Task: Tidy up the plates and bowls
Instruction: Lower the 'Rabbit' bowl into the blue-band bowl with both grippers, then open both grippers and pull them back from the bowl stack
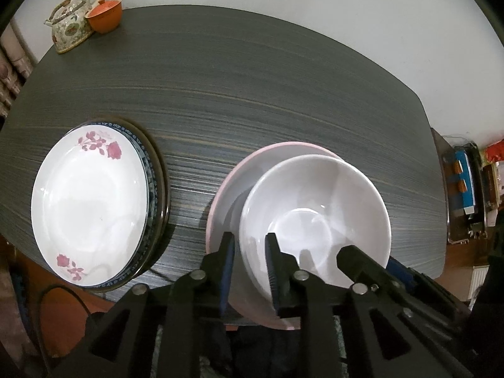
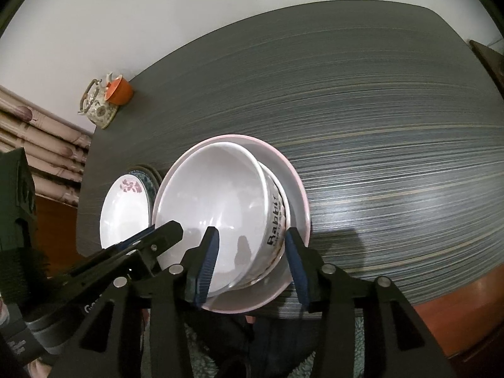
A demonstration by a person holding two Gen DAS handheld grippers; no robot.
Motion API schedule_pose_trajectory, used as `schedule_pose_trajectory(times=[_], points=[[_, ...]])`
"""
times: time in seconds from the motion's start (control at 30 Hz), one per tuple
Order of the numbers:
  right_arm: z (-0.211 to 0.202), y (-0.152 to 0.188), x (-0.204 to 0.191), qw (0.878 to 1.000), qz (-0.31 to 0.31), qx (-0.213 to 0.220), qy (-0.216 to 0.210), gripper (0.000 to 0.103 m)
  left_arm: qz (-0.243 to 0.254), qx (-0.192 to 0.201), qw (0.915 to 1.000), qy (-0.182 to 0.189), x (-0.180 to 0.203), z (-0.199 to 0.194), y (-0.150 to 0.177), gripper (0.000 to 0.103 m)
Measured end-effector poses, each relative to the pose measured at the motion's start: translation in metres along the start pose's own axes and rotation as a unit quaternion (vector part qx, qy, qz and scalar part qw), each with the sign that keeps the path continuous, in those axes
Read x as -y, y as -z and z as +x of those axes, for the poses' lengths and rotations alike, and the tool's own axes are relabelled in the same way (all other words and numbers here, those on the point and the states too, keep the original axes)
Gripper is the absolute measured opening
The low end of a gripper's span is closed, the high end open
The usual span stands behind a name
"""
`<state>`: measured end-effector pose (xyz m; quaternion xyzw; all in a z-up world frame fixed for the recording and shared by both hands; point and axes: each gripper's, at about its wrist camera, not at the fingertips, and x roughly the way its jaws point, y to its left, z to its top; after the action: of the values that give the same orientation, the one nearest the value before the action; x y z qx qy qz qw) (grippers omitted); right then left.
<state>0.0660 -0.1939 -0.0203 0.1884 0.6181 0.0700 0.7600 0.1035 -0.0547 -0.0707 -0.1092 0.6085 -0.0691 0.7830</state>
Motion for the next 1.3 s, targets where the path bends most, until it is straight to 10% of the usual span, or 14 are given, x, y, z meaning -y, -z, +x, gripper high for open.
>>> schedule_pose_trajectory(times=[1.3], points=[[-0.028,-0.003,0.023,0.998,0.014,0.057,0.012,0.058,-0.018,0.107,0.9941,-0.003,-0.04,-0.04,0.009,0.036]])
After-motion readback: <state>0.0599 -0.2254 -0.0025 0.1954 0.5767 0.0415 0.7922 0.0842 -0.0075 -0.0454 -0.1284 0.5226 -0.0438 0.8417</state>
